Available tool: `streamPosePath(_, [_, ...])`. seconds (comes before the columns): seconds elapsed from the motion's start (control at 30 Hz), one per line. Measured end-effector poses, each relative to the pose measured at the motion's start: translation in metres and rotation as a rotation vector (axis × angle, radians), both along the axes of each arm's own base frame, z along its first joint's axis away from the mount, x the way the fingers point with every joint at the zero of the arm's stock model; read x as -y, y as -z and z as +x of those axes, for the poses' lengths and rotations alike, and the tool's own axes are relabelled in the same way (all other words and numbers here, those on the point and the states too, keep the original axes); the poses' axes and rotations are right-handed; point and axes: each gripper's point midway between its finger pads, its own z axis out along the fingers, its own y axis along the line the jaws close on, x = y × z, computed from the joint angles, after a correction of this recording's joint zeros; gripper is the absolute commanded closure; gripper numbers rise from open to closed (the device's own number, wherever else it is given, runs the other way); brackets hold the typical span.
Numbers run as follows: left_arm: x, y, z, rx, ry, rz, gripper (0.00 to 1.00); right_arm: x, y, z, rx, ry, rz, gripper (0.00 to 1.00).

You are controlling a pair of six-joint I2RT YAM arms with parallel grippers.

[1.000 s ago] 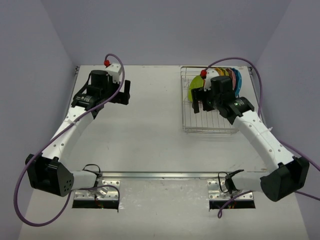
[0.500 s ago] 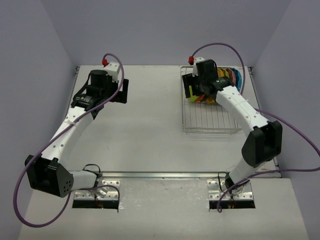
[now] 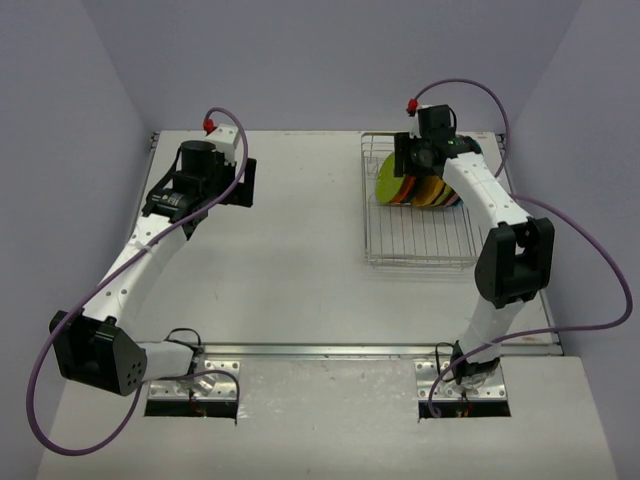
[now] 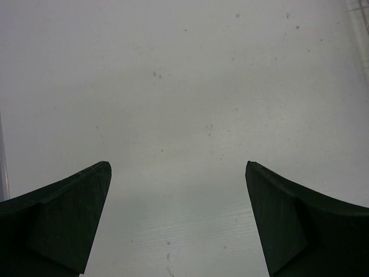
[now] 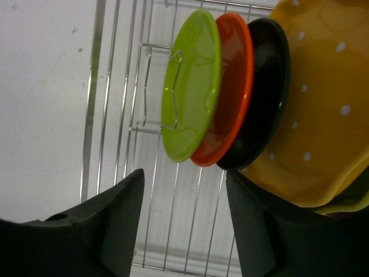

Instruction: Unload the plates from the dish rack

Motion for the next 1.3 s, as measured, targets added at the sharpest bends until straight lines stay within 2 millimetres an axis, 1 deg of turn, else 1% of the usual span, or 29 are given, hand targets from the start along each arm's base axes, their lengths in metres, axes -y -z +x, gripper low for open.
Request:
streamPosePath(0.13, [0.000,0.000,0.000,0.000,-0.002,-0.001,0.00,0.011,0.007,0.008,-0.014,0.029,0.020,0.44])
streamPosePath(0.27, [-0.001,0.000,0.000,0.001,-0.005,0.000,0.00,0.008,0.015,0.008,-0.036,0.028,0.043,0.48])
streamPosePath(0.37, [-0.001,0.000,0.000,0.001,-0.007,0.001,0.00,0.004,0.014,0.011,-0.033,0.024,0.052,0.52])
streamPosePath(0.53, [-0.001,0.000,0.000,0.000,-0.009,0.001,0.00,0.001,0.008,0.023,-0.010,0.028,0.063,0.56])
streamPosePath(0.67, [-0.002,0.002,0.001,-0.005,-0.014,0.003,0.00,0.002,0.010,0.031,-0.006,0.043,0.056,0.58])
streamPosePath(0.8, [-0.002,0.006,0.002,-0.016,-0.016,0.006,0.00,0.005,0.020,0.038,-0.018,0.061,0.038,0.59])
streamPosePath(1.0, [-0.002,0.008,0.003,-0.020,-0.016,0.007,0.00,0.011,0.044,0.043,-0.057,0.088,0.000,0.62])
streamPosePath(1.13, [-0.002,0.008,0.003,-0.021,-0.020,0.009,0.00,0.012,0.053,0.044,-0.070,0.095,-0.015,0.76])
streamPosePath(1.27, [-0.003,0.008,0.003,-0.020,-0.023,0.012,0.00,0.014,0.054,0.045,-0.068,0.101,-0.035,0.95])
streamPosePath(1.3, [-0.003,0.009,0.003,-0.020,-0.025,0.013,0.00,0.016,0.053,0.046,-0.064,0.109,-0.041,0.97])
